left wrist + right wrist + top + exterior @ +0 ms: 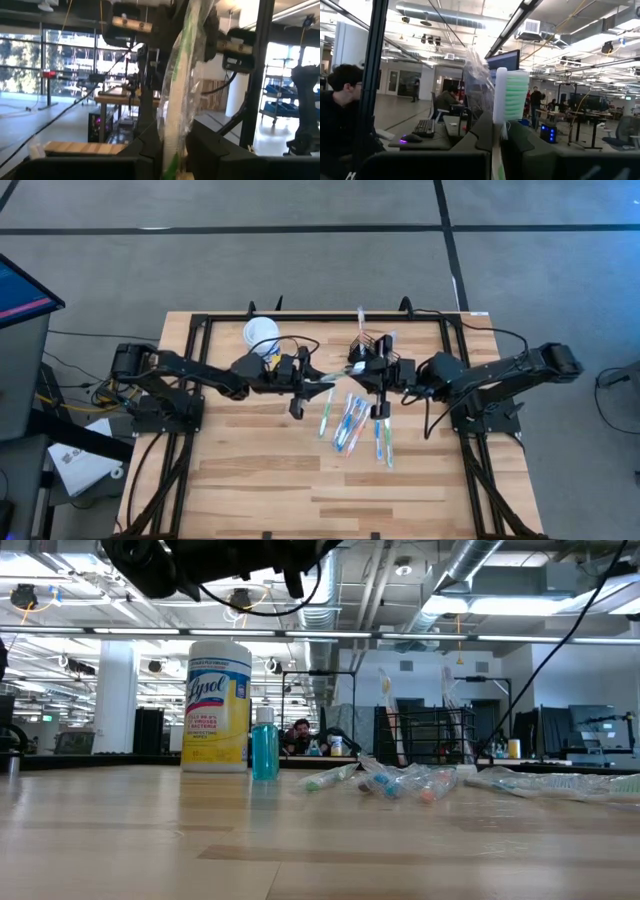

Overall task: Pick & Place toothbrushing station
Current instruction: Put the right green toothbrush into the black wire organizer

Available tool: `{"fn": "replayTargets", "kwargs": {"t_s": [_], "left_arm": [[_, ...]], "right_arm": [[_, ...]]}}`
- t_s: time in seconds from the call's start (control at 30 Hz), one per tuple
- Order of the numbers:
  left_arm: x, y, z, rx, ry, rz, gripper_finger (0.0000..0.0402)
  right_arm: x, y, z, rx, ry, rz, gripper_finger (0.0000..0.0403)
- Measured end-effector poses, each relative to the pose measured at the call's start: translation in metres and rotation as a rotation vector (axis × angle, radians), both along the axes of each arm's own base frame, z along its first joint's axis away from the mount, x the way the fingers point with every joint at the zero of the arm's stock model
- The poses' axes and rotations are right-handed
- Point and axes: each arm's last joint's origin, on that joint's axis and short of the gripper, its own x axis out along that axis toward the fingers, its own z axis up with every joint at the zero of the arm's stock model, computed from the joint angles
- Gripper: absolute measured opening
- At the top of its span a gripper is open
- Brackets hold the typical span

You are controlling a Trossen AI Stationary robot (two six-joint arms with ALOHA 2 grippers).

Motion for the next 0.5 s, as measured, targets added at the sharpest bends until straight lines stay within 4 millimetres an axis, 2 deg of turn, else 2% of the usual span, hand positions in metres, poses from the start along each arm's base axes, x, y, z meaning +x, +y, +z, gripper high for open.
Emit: {"fn": "replayTargets", "kwargs": {"t_s": [0.3, 0.5], "left_arm": [[-0.009, 0.004, 0.011, -0.008, 0.042, 0.044, 0.0096], [-0.015, 0.011, 0.015, -0.011, 0.091, 0.081, 0.0102]], "right_arm": [[-0.012, -0.003, 0.007, 0.0, 0.042, -0.029, 0.0005], [-0.013, -0.003, 0.006, 0.001, 0.058, -0.041, 0.0005]]}}
